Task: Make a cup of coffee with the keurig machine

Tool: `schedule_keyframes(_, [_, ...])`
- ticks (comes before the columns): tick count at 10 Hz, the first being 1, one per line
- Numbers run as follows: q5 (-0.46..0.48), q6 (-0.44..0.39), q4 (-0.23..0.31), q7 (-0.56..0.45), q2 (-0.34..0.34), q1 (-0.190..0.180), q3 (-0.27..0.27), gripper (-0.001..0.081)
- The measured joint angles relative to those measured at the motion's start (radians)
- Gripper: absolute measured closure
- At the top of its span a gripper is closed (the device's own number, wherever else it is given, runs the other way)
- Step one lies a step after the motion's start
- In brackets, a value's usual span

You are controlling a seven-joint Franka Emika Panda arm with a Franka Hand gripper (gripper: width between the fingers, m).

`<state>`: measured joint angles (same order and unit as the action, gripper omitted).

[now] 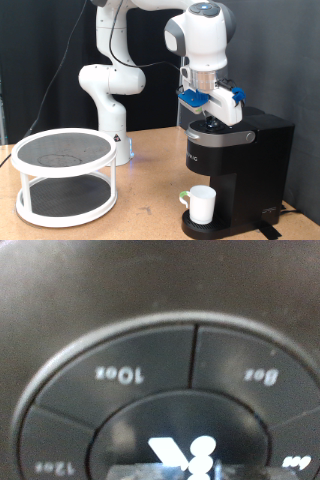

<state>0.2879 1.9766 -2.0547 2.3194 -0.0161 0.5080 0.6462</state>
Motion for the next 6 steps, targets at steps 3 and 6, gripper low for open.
schedule_keyframes(3, [0.077,0.028,-0.029,-0.067,0.056,0.000,-0.011,0.0806])
schedule_keyframes(6, [0.112,0.022,-0.050,-0.092,0.128,0.001,-0.031,0.0806])
